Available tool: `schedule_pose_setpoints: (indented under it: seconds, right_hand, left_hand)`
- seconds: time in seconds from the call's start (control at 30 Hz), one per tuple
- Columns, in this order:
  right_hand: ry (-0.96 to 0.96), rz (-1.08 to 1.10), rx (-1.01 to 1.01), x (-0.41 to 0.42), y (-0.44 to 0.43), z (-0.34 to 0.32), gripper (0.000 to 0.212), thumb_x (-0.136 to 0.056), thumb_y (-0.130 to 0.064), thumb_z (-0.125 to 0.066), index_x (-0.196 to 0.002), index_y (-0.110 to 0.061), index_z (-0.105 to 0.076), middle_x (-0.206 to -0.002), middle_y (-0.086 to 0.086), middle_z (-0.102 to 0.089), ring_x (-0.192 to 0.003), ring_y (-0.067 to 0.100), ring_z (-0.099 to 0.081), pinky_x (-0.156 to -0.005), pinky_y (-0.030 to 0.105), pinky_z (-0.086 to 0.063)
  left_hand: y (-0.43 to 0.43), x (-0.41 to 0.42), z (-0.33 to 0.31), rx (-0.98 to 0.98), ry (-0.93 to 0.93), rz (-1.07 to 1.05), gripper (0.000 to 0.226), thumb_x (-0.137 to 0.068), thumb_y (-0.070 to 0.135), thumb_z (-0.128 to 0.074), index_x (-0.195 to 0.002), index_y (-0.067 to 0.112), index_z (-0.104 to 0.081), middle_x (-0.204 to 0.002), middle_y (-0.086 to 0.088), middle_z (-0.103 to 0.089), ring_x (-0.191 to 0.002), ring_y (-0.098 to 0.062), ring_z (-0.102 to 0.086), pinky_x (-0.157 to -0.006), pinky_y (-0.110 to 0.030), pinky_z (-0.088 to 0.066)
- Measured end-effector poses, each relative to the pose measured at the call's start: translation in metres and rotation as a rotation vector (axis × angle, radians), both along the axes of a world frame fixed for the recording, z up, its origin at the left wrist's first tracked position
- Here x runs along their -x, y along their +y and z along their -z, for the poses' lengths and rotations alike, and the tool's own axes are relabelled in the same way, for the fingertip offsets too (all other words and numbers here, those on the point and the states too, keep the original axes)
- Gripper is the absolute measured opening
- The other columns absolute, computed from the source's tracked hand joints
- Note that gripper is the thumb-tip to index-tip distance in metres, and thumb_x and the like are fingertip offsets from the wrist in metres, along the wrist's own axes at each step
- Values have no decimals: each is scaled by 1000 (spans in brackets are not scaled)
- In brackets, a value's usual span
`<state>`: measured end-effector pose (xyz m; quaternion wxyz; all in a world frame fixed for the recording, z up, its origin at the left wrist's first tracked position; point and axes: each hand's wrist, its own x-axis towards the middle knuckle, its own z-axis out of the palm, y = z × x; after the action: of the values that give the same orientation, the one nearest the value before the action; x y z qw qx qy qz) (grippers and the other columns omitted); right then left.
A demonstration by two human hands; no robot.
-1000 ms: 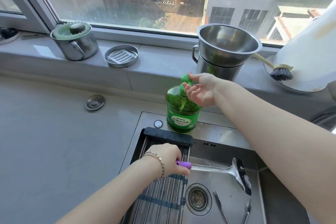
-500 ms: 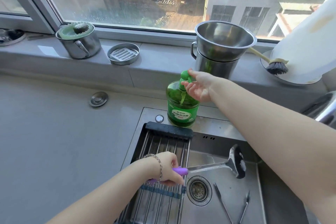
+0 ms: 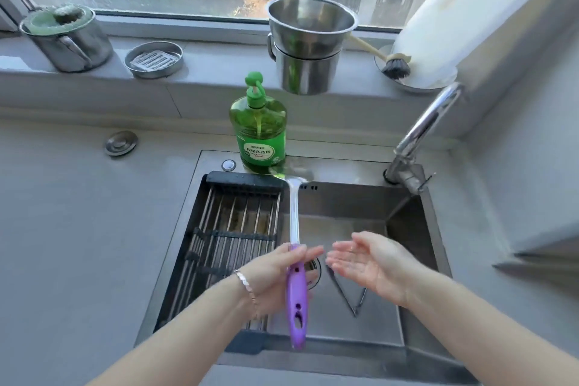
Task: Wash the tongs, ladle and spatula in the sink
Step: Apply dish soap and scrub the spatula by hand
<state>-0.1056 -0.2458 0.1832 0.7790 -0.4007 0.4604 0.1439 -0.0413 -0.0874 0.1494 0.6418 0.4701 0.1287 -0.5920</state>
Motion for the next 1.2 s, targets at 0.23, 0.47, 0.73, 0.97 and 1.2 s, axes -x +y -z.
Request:
schedule_pose_setpoints:
  seconds: [0.23, 0.47, 0.73, 0.97, 1.2]
  right_hand:
    - [-141, -597, 1147, 52, 26, 15, 34, -101, -31, -29, -88, -17, -57, -78, 3, -59, -72, 21, -55, -67, 31, -40]
    - [-151, -947, 1676, 54, 7, 22, 49, -99, -47, -17, -102, -11, -50, -98, 13, -67, -91, 31, -64, -58, 33, -30]
    - [-139, -696, 2025, 69, -13, 54, 63, -83, -69, -20, -46, -20, -39, -33, -4, -36, -23, 17, -41, -44, 9, -5]
    - [-212, -953, 1185, 38, -10, 35, 53, -90, -62, -33, -58, -20, -37, -49, -3, -50, -43, 15, -48, -49, 29, -31]
    - [-78, -979, 906, 29, -18, 36, 56, -93, -60, -26, -63, -18, -47, -50, -2, -46, -48, 21, -47, -49, 25, -34]
  left_hand:
    - [-65, 46, 10, -13, -2, -283, 15, -95, 17, -48, -83, 19, -41, -87, 2, -53, -71, -10, -50, -67, -23, -40]
    - [-60, 25, -1, 29, 41, -428, 37, -91, 50, -45, -71, 20, -50, -95, -3, -67, -89, -19, -62, -74, -32, -44]
    - [-48, -6, -4, -116, 105, -1069, 59, -91, 55, -44, -52, 21, -16, -33, 8, -13, -24, -10, -12, -31, -11, -7]
    - [-48, -26, -23, -60, -27, -1103, 60, -90, 54, -47, -50, 21, -16, -33, 8, -15, -26, -9, -11, -35, -13, -6]
    - [-38, -38, -25, -115, -87, -1223, 59, -89, 54, -49, -53, 20, -17, -34, 8, -14, -27, -9, -10, -35, -12, -7]
